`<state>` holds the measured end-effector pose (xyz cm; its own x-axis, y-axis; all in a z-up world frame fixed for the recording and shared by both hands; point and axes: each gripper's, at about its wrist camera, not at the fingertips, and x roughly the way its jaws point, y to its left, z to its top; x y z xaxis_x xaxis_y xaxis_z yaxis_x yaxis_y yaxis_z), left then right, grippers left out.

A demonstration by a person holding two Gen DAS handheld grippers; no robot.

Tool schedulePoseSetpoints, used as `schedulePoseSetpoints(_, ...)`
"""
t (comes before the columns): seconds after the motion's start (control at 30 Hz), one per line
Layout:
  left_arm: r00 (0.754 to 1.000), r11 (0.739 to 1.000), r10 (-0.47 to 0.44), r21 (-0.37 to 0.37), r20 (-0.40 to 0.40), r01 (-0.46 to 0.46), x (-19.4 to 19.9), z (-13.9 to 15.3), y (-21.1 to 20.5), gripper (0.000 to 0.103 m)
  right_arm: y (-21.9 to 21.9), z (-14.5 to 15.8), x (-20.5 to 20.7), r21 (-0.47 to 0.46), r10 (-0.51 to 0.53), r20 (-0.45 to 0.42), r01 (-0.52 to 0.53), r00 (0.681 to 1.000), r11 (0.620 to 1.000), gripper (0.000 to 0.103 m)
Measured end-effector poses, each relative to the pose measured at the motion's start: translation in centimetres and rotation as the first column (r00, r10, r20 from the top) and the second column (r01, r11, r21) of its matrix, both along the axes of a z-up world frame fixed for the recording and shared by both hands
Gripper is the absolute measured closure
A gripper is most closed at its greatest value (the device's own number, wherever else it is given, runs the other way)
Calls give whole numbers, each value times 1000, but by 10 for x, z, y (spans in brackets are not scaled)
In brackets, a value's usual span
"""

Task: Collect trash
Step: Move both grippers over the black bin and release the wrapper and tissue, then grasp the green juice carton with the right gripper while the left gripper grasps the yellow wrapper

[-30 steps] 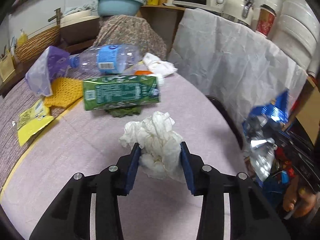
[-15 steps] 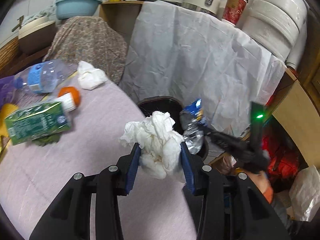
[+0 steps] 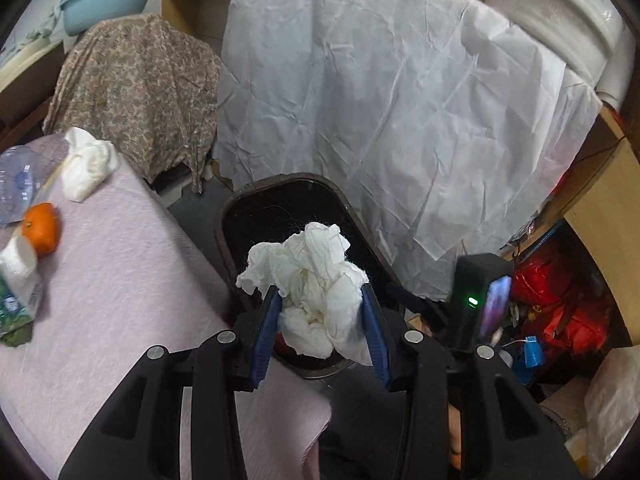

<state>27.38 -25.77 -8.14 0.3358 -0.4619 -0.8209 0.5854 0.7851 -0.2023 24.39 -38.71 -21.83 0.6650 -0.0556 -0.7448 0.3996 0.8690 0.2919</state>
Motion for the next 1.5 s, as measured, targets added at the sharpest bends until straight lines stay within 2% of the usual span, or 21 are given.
schedulePoseSetpoints(0.1, 999, 1000, -3, 20, -43, 3, 7, -13, -17, 63, -12, 8, -22, -14, -61, 29, 61, 998, 998, 44)
schedulePoseSetpoints(0.47, 995, 992, 3, 125, -104, 10, 22, -50, -69, 60, -49, 18, -75, -38, -193, 56, 195, 980, 980, 44)
schedulePoseSetpoints(0.53, 994, 991, 5, 134, -108, 9, 24, -55, -72, 55, -52, 19, -78, -42, -197, 53, 199, 979, 979, 44)
schedulePoseSetpoints(0.6, 994, 992, 6, 123, -111, 8, 24, -54, -72, 40, -53, 19, -79, -43, -195, 53, 197, 979, 979, 44)
schedulePoseSetpoints(0.67, 995, 994, 9, 105, -102, 2, 23, -50, -70, 31, -54, 20, -81, -53, -195, 53, 198, 979, 979, 41)
schedulePoseSetpoints(0.7, 995, 995, 9, 95, -94, 0, 22, -47, -69, 29, -54, 20, -79, -56, -198, 52, 201, 979, 978, 34)
schedulePoseSetpoints(0.83, 997, 999, 4, 51, -79, 0, 18, -30, -59, 25, -51, 24, -82, -58, -197, 54, 200, 979, 978, 32)
schedulePoseSetpoints(0.9, 998, 1000, 1, 27, -61, 0, 15, -19, -48, 20, -44, 29, -81, -66, -176, 60, 180, 982, 981, 32)
schedulePoseSetpoints(1.1, 1000, 1000, 8, -14, -11, -8, 6, 5, -6, 19, -15, 51, -77, -103, -87, 94, 96, 992, 990, 31)
schedulePoseSetpoints(1.27, 999, 997, 39, -72, 18, -38, -2, 22, 51, 17, 17, 75, -69, -128, 12, 125, 4, 992, 992, 31)
schedulePoseSetpoints(1.4, 995, 994, 74, -87, 61, -69, -10, 34, 101, 16, 43, 94, -62, -137, 109, 150, -88, 983, 987, 30)
schedulePoseSetpoints(1.5, 988, 991, 112, -82, 103, -104, -15, 41, 139, 16, 67, 107, -55, -146, 190, 167, -166, 967, 975, 21)
